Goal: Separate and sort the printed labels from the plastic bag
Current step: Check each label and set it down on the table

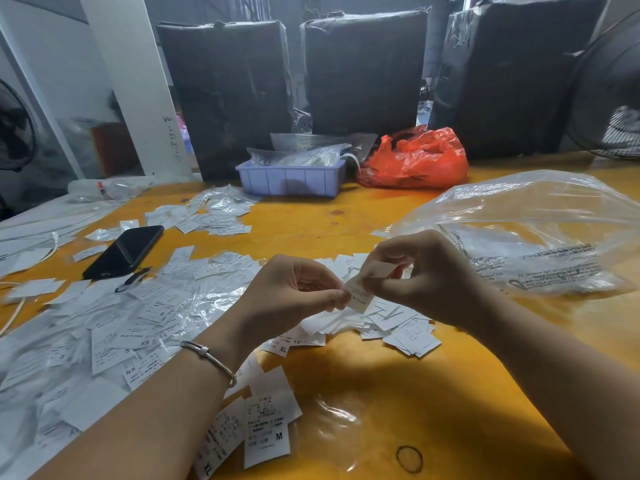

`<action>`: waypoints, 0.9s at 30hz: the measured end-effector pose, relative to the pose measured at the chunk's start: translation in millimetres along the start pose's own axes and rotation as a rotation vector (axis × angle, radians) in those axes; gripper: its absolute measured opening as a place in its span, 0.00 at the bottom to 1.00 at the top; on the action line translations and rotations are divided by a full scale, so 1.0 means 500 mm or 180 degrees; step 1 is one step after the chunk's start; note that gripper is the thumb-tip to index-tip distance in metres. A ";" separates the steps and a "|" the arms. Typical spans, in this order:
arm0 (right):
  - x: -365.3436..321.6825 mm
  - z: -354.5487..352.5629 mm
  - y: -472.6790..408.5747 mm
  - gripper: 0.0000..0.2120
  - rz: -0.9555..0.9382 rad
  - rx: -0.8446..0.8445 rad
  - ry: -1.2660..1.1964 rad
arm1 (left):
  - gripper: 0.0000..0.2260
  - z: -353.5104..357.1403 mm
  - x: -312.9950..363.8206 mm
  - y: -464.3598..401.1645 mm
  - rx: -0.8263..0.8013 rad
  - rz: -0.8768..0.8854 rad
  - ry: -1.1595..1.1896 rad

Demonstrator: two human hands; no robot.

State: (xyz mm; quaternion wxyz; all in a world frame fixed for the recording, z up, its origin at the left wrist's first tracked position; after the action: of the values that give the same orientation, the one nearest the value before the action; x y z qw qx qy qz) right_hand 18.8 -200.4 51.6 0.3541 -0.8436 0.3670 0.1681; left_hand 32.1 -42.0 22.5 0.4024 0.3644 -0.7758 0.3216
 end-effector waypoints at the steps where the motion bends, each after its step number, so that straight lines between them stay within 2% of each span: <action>1: 0.002 0.001 0.000 0.02 0.0044 -0.0009 -0.0093 | 0.04 -0.001 -0.001 0.000 0.0019 -0.0007 -0.0002; 7: 0.009 -0.033 0.002 0.04 0.0176 0.0642 -0.0582 | 0.11 -0.013 -0.009 -0.001 0.0214 -0.0126 0.0311; 9: 0.008 -0.035 0.003 0.05 0.0182 0.0713 -0.0641 | 0.11 -0.012 -0.008 -0.001 0.0246 -0.0152 0.0417; 16: 0.016 -0.008 0.005 0.05 0.0325 0.0649 -0.1174 | 0.11 -0.011 -0.020 -0.007 0.0371 -0.0348 0.0742; 22: 0.011 0.003 0.002 0.02 0.0452 0.0442 -0.1094 | 0.12 -0.012 -0.020 -0.005 0.0350 -0.0292 0.0737; 27: 0.014 0.016 -0.001 0.08 0.0601 0.0161 -0.1080 | 0.12 -0.016 -0.019 -0.005 0.0410 -0.0319 0.0627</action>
State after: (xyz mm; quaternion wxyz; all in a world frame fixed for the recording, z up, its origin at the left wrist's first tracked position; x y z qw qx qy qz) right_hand 23.6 -198.0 42.2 0.4146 -0.7558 0.3837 0.3311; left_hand 41.0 -34.1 18.5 0.4680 0.3944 -0.6910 0.3845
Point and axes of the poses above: each hand's wrist, its own y-axis away from the middle knuckle, its own z-axis out of the palm, x = y × z, the point moved 6 cm from there along -y, towards the middle knuckle, and after that the axes turned 7 degrees about -x, right-handed, at the moved point
